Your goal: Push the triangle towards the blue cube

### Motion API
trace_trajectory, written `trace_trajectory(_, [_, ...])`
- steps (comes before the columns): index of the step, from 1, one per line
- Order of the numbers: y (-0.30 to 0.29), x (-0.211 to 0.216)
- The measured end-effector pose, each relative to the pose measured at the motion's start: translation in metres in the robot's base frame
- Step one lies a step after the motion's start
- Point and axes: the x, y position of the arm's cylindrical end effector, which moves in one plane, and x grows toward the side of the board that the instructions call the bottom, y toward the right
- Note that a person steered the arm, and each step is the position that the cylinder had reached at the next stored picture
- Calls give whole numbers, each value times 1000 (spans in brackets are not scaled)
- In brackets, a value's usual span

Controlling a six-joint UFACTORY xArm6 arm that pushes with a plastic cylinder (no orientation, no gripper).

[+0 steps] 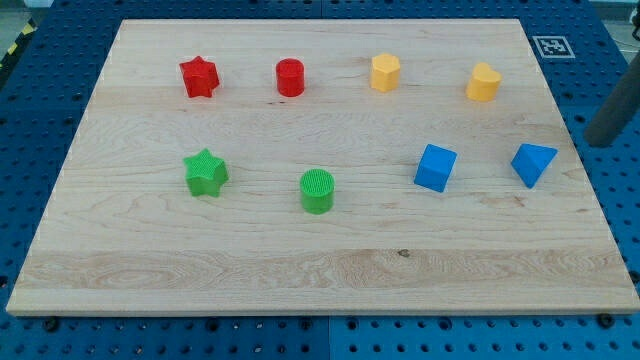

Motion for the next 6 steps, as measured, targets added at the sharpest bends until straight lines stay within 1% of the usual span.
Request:
trace_trajectory(1, [-15, 25])
trace_trajectory(2, [-59, 41])
trace_trajectory(3, [-115, 49])
trace_trajectory(4, [-143, 49])
trace_trajectory(5, [-108, 46])
trace_trajectory(6, [-82, 18])
